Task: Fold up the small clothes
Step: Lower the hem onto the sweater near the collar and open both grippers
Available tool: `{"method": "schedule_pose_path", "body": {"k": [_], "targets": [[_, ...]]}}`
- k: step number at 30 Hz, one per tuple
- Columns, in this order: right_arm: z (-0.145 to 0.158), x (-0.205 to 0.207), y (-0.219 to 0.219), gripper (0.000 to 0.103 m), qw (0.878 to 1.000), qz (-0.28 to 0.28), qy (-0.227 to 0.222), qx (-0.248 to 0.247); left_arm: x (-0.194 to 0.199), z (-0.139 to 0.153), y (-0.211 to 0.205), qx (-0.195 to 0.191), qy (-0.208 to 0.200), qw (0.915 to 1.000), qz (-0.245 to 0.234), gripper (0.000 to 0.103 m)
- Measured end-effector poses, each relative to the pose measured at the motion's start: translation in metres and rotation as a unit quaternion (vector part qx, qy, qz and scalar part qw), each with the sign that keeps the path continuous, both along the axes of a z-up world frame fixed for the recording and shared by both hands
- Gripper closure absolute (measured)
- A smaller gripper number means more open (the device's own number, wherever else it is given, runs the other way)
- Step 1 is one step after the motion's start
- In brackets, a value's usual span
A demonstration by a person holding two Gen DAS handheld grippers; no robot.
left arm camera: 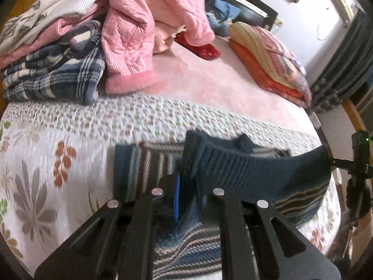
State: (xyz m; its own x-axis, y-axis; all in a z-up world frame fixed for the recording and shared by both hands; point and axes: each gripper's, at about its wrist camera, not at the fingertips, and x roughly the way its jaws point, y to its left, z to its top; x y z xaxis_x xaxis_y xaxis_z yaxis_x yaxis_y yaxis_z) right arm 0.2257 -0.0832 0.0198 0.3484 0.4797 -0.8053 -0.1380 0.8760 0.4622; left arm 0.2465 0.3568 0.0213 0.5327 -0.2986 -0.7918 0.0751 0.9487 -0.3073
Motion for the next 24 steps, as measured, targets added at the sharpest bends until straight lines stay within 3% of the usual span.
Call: {"method": "schedule_pose_path", "body": {"k": [7,14,22,24], "targets": [[-0.053,0.061,0.012,0.093,0.999,-0.015,0.04,-0.032,0.057,-0.061,-0.003,0.037,0.032,0.9986,0.021,0.094],[-0.11,0.085,0.013,0.093,0.996,-0.028,0.078,-0.044,0.074,-0.115,-0.005,0.059,0.071,0.9954,0.026,0.094],[-0.133,0.085,0.011,0.09,0.993,-0.043,0.091,-0.054,0.072,-0.132,0.003,0.046,0.086,0.9943,0.044,0.088],[-0.125,0.08,0.011,0.083,0.993,-0.047,0.089,-0.061,0.067,-0.125,0.004,0.046,0.097,0.9929,0.051,0.085]]}}
